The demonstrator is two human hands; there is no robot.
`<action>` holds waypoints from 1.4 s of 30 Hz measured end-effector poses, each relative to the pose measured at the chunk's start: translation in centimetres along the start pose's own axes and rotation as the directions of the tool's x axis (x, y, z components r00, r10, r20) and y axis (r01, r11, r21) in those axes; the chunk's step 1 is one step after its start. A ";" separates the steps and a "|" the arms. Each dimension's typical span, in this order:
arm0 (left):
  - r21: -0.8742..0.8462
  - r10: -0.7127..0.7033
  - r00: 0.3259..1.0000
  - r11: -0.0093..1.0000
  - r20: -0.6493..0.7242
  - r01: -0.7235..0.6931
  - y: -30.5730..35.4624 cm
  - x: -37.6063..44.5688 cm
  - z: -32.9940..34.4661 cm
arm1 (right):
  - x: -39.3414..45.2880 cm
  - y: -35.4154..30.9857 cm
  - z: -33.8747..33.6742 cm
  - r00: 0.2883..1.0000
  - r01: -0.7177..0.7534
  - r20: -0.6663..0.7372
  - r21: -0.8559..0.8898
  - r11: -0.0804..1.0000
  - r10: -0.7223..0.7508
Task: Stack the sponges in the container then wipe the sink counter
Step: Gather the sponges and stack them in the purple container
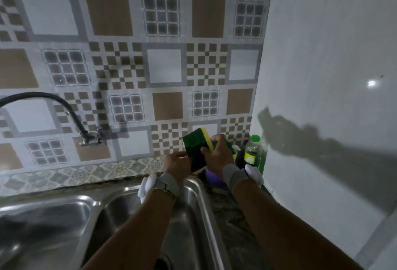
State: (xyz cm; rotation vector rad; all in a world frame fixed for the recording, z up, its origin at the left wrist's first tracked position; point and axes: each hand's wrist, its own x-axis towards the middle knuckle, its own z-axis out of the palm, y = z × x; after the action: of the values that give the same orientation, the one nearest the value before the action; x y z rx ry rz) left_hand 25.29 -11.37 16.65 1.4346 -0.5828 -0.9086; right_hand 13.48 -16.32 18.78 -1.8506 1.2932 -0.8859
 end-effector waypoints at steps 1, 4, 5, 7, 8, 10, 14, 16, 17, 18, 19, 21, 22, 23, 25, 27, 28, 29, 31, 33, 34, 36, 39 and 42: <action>0.048 0.014 1.000 0.999 -0.007 -0.014 0.0 1.1 1.4 | 1.5 0.7 -0.7 1.000 0.004 -0.023 -0.043 0.999 -0.005; 0.156 0.004 0.999 0.988 -0.036 0.002 -0.5 4.3 5.3 | 5.2 3.0 -2.3 0.999 -0.021 -0.037 -0.204 0.979 0.013; 0.131 0.000 1.000 0.991 -0.028 0.004 -0.7 5.3 6.6 | 6.3 3.8 -2.7 0.999 -0.025 -0.036 -0.234 0.972 0.017; 0.123 -0.002 1.000 0.992 -0.031 0.006 -1.2 7.5 8.8 | 8.3 5.3 -3.5 0.999 -0.034 -0.044 -0.222 0.975 0.025; 0.131 0.004 0.999 0.991 -0.038 0.001 -1.5 8.6 9.8 | 9.3 6.1 -3.8 0.998 -0.032 -0.058 -0.202 0.979 0.021; 0.159 0.006 0.999 0.987 -0.047 0.002 -2.1 10.5 11.1 | 10.8 7.4 -4.2 0.997 -0.025 -0.071 -0.182 0.983 0.012; 0.250 0.001 0.998 0.968 -0.059 0.013 -2.8 12.1 12.3 | 12.8 9.2 -3.9 0.999 -0.012 -0.037 -0.227 0.974 0.004; 0.313 -0.007 0.996 0.949 -0.087 0.034 -2.8 12.0 12.4 | 13.1 9.5 -3.5 0.999 -0.014 -0.037 -0.241 0.970 0.005; 0.338 -0.015 0.996 0.940 -0.093 0.046 -2.7 12.0 12.5 | 13.1 9.6 -3.4 0.999 -0.020 -0.040 -0.243 0.970 0.011; 0.349 -0.016 0.995 0.936 -0.100 0.050 -2.7 11.8 12.4 | 13.0 9.6 -3.3 0.999 -0.023 -0.044 -0.248 0.968 0.012; 0.346 -0.013 0.994 0.937 -0.107 0.050 -2.5 11.7 12.5 | 13.0 9.5 -3.2 0.999 -0.017 -0.046 -0.262 0.965 0.006; 0.359 0.010 0.994 0.933 -0.111 0.031 -2.0 11.4 12.4 | 12.9 9.0 -3.3 0.999 0.003 -0.047 -0.294 0.956 -0.018; 0.372 0.018 0.994 0.928 -0.112 0.025 -1.7 11.3 12.1 | 12.7 8.6 -3.4 0.998 0.018 -0.050 -0.305 0.952 -0.035; 0.375 0.019 0.993 0.927 -0.115 0.025 -1.2 11.0 11.9 | 12.5 8.0 -3.5 0.998 0.025 -0.053 -0.301 0.953 -0.043; 0.352 0.023 0.993 0.936 -0.112 0.018 0.1 10.1 11.1 | 12.0 6.5 -3.7 0.996 0.041 -0.059 -0.296 0.954 -0.061; 0.325 0.038 0.991 0.946 -0.128 0.006 1.3 9.3 10.3 | 11.6 5.2 -3.7 0.995 0.060 -0.057 -0.299 0.953 -0.080; 0.318 0.054 0.989 0.948 -0.137 -0.007 1.8 8.8 9.5 | 11.2 4.3 -3.5 0.995 0.074 -0.049 -0.290 0.954 -0.092; 0.315 0.067 0.987 0.949 -0.146 -0.018 2.5 8.1 8.4 | 10.5 3.2 -3.2 0.994 0.085 -0.042 -0.272 0.958 -0.100; 0.304 0.078 0.984 0.952 -0.158 -0.027 3.7 6.5 6.0 | 8.7 1.1 -2.4 0.993 0.098 -0.036 -0.244 0.965 -0.110; 0.296 0.095 0.981 0.954 -0.167 -0.042 4.8 4.7 3.0 | 6.6 -1.1 -1.3 0.991 0.121 -0.022 -0.236 0.964 -0.130; 0.295 0.109 0.980 0.954 -0.167 -0.055 5.2 3.8 1.3 | 5.3 -2.3 -0.7 0.991 0.129 -0.013 -0.231 0.964 -0.136; 0.302 0.140 0.975 0.950 -0.173 -0.082 5.8 1.5 -2.3 | 2.2 -4.7 0.8 0.988 0.150 -0.005 -0.223 0.963 -0.155; 0.311 0.155 0.975 0.945 -0.160 -0.099 6.2 -2.6 -8.6 | -3.8 -8.1 3.7 0.983 0.179 0.001 -0.214 0.960 -0.183; 0.365 0.192 0.974 0.921 -0.118 -0.138 6.0 -6.8 -14.9 | -10.2 -10.9 6.6 0.983 0.181 0.003 -0.198 0.963 -0.184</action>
State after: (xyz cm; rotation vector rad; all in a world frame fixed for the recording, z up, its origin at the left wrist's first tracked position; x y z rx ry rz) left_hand 34.62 2.23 22.39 1.7317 -0.7686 -0.5702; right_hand 21.46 -2.76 23.08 -2.1501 1.2739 -0.8948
